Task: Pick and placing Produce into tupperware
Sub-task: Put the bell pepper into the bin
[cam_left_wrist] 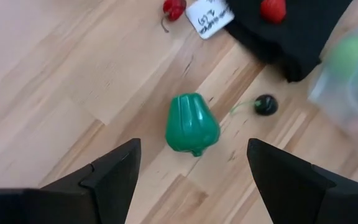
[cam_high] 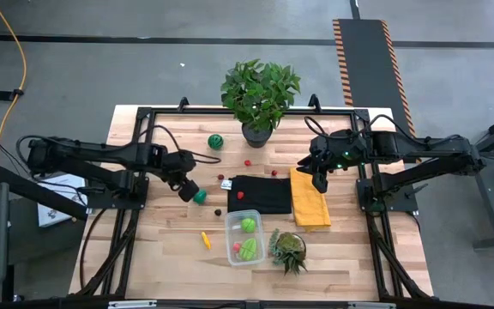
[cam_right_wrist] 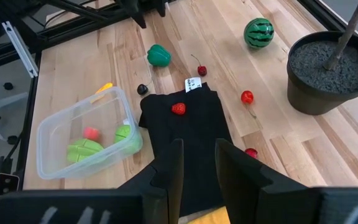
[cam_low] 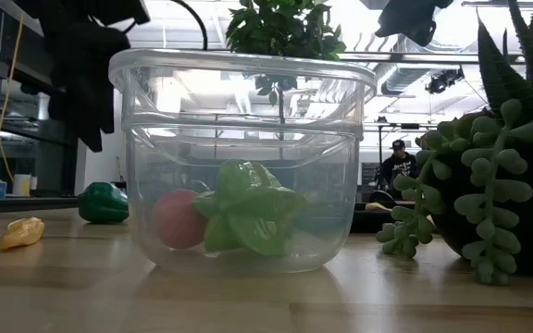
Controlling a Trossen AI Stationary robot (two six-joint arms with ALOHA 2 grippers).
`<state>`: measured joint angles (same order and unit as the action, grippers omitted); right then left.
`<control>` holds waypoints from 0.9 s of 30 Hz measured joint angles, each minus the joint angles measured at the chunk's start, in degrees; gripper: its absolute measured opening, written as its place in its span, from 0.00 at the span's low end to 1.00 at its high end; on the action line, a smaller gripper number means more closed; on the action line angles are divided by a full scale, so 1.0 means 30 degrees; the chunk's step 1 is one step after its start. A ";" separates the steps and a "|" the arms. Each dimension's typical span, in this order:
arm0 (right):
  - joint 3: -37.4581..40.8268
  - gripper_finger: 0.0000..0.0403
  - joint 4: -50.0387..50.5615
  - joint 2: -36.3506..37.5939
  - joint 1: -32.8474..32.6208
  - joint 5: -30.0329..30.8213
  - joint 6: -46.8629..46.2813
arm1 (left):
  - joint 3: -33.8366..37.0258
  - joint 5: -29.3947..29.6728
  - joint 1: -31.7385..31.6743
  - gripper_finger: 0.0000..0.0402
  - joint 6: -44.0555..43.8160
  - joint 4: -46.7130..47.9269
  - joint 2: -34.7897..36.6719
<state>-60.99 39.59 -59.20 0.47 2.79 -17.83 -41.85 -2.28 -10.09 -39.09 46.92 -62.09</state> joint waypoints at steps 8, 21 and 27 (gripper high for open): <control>0.0000 0.21 0.0000 0.0000 0.0000 0.0000 -0.0028 | 0.0000 -0.0839 0.0000 0.71 0.2749 -0.0143 -0.1316; 0.0000 0.21 0.0000 0.0000 -0.0007 0.0227 0.0113 | 0.0000 -0.0940 0.0000 0.71 0.3051 -0.0204 -0.1607; 0.0000 0.21 0.0000 0.0000 0.0130 0.0299 0.0328 | 0.0007 -0.0929 -0.0007 0.71 0.2393 -0.0510 -0.2661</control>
<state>-60.99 39.59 -59.20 0.86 3.68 -16.84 -41.82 -5.07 -10.11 -31.91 45.39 -70.07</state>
